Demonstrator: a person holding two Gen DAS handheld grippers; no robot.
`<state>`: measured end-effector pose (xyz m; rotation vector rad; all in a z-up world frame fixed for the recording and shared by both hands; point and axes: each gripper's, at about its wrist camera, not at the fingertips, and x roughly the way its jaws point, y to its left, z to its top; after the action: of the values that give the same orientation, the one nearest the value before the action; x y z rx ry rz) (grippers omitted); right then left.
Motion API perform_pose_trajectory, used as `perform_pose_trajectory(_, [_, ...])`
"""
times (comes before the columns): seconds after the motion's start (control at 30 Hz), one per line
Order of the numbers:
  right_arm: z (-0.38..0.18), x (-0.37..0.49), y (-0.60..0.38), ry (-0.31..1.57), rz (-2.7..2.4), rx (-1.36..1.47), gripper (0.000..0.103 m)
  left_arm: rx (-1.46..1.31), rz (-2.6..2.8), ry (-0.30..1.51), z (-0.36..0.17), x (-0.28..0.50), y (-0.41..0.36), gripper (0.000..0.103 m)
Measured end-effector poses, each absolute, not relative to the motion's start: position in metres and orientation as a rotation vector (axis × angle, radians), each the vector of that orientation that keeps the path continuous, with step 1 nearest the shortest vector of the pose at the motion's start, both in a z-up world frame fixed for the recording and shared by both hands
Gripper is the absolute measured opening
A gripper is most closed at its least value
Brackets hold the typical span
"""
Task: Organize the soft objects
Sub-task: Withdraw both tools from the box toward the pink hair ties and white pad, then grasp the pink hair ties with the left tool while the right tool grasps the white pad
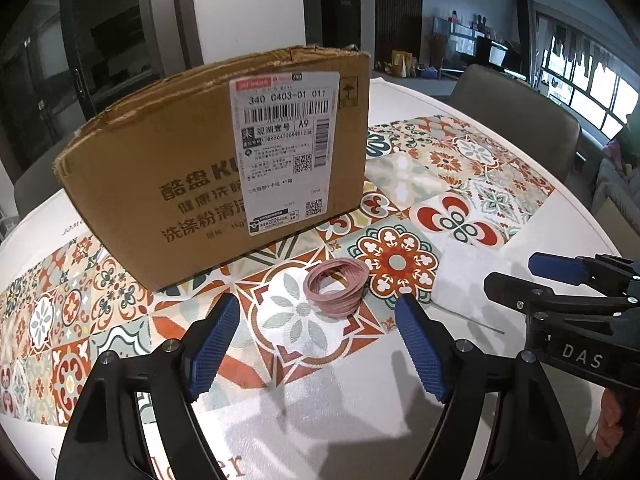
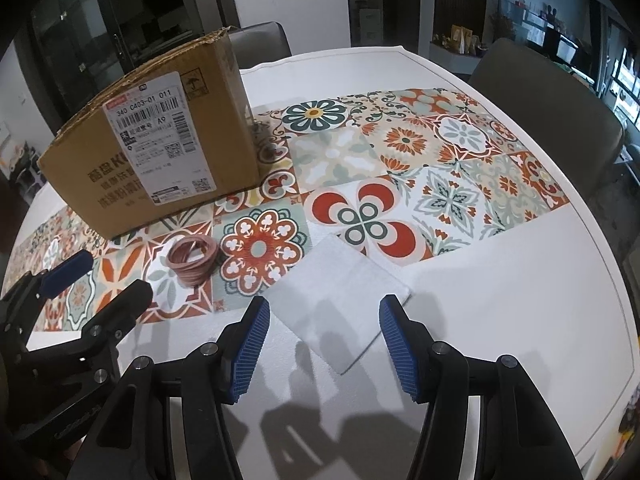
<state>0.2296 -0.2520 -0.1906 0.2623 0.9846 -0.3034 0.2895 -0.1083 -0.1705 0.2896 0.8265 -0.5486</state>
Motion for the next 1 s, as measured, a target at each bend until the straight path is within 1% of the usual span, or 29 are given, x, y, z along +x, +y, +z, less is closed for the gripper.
perform_pose_trajectory(0.37, [-0.210, 0.238, -0.257, 1.007, -0.307, 0.273, 0.059, 0.292, -0.558, 0.880, -0.195, 0.305, -0.119, 0.080])
perform_pose_trajectory(1.0, [-0.234, 0.250, -0.251, 1.070, -0.275, 0.245, 0.059, 0.305, -0.564, 0.912, -0.216, 0.326, -0.136, 0.080])
